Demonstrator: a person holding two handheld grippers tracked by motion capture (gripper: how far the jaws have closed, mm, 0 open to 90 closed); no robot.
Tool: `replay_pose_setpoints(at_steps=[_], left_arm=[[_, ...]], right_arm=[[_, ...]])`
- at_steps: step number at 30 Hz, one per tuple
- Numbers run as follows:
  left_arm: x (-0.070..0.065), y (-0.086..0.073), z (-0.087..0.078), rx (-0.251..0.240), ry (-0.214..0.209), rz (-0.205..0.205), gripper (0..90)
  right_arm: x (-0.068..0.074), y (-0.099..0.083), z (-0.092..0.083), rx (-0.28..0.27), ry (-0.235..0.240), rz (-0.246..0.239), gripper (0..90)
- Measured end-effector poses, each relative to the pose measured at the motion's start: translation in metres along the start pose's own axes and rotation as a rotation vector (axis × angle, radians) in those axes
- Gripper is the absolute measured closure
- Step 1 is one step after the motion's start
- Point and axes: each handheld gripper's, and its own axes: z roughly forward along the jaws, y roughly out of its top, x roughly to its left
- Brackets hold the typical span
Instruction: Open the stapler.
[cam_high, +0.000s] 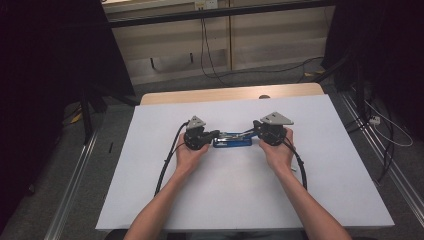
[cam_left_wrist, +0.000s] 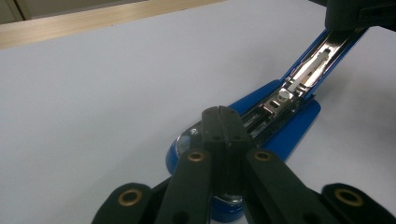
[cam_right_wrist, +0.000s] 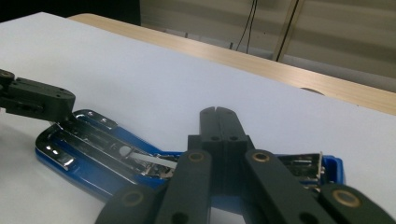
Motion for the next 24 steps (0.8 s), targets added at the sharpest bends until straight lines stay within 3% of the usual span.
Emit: replay_pose_setpoints(at_steps=[16, 24], left_arm=[[0.0, 0.0, 0.0, -0.002, -0.004, -0.006, 90.0], [0.0, 0.0, 0.0, 0.0, -0.003, -0.009, 90.0]], right_arm=[[-0.007, -0.008, -0.002, 0.028, -0.016, 0.001, 90.0], [-0.007, -0.011, 0.0, 0.069, -0.005, 0.0, 90.0]])
